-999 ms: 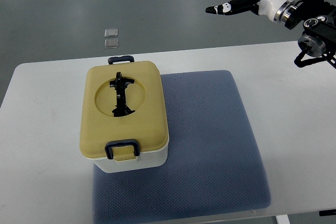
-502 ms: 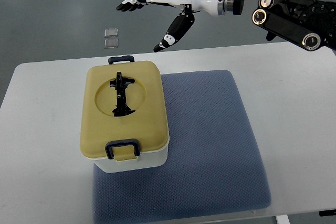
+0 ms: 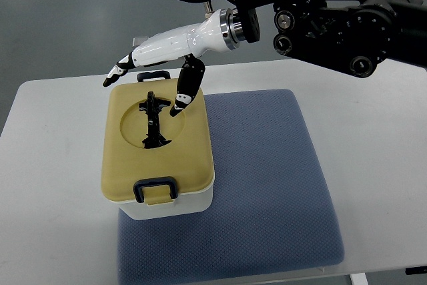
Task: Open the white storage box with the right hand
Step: 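Swing the right hand over the yellow lid toward the black handle, then close the right hand fingers around the black handle on the lid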
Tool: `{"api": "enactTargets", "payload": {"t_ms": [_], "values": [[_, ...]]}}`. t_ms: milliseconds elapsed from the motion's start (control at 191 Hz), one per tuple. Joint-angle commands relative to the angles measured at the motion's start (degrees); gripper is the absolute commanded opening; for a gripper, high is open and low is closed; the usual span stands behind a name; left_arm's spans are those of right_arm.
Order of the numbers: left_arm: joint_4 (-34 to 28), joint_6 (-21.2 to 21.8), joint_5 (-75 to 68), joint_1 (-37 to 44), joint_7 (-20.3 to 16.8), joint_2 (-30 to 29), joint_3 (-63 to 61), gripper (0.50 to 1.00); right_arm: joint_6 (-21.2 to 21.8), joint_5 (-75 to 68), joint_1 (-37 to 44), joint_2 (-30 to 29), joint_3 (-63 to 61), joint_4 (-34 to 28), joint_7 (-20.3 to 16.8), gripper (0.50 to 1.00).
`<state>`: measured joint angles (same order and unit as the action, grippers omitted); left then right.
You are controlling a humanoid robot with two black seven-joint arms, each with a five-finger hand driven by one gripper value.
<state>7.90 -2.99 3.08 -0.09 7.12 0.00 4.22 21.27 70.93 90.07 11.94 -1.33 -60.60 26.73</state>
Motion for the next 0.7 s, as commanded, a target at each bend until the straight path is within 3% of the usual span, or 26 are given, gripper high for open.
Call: {"api": "enactTargets", "payload": {"t_ms": [0,351,419,696], "values": [[0.0,0.0,0.0,0.0,0.0,0.0,0.0,1.000,-0.1,1.3,0.6,-1.4,2.0,0.0,0.0,0.909],[0.0,0.0,0.0,0.0,0.0,0.0,0.0,1.000,-1.6,9.7,-0.3,-2.6,2.5,0.0,-0.1,0.860],[0.0,0.0,0.0,0.0,0.0,0.0,0.0,1.000,-2.1,10.8,-0.3,-2.5,2.5,0.0,0.0,0.805],[0.0,0.0,0.0,0.0,0.0,0.0,0.0,1.000,-2.1,10.7,-0.3,-2.8,2.2,-1.3,1.6,0.746]]}}
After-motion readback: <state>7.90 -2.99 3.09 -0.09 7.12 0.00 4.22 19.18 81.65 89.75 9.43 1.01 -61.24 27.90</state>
